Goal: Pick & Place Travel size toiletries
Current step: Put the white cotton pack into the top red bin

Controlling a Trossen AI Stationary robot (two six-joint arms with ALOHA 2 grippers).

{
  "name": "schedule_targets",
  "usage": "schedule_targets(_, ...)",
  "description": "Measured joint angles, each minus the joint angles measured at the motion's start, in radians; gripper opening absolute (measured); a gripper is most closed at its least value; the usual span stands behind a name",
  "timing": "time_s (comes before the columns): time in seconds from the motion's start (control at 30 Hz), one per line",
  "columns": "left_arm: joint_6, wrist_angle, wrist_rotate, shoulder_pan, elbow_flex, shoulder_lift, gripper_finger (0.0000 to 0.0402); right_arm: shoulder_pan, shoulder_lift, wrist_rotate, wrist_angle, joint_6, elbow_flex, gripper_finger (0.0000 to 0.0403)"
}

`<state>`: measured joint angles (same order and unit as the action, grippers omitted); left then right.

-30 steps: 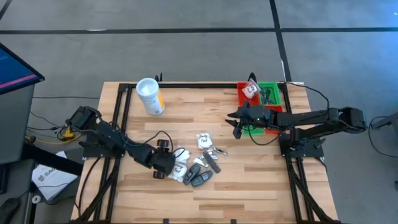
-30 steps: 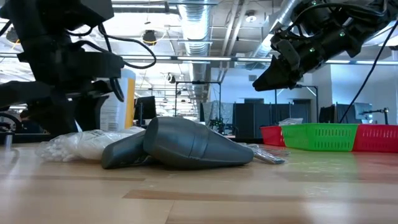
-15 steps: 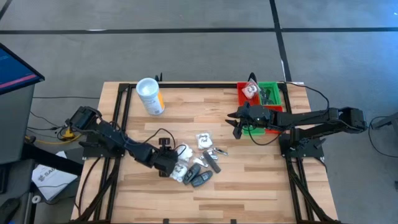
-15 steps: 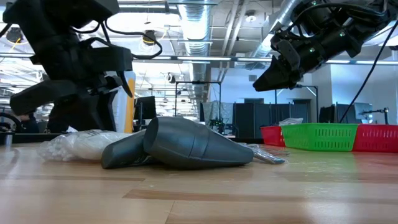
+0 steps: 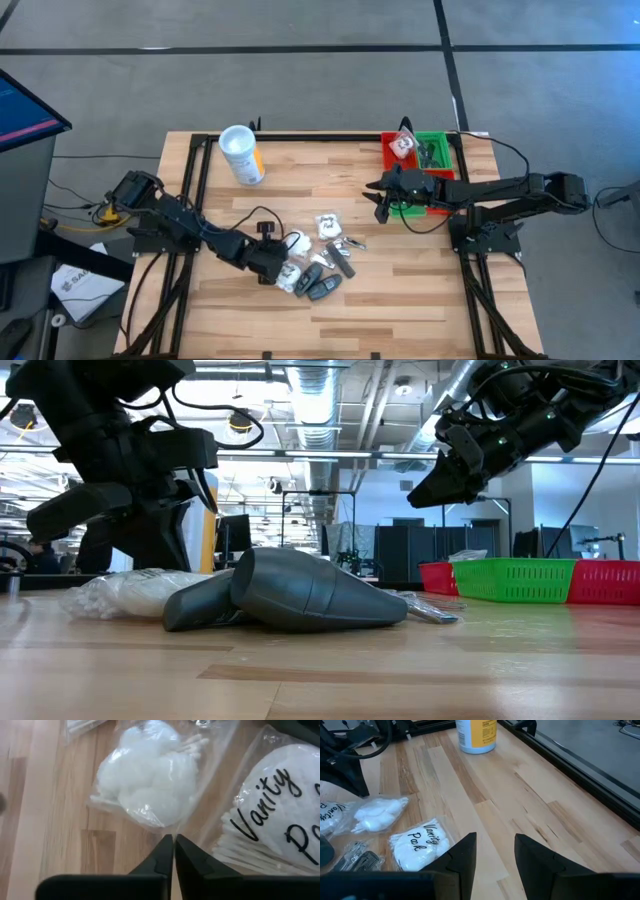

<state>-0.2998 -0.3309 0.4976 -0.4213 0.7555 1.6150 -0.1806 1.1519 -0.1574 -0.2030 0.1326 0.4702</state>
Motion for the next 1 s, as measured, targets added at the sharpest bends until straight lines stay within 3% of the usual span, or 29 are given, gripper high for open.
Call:
schedule_targets(0.57, 0.060, 0.015, 0.030, 0.002, 0.069, -0.033, 0.0000, 0.003, 0.000, 0.000, 0.009, 0.003, 0.000, 0.0124)
schedule_targets(1.0, 0.105, 0.012, 0.157, 0.019, 0.080, -0.216, 0.0000, 0.094, 0.000, 0.002, -0.057, -0.039, 0.000, 0.0124)
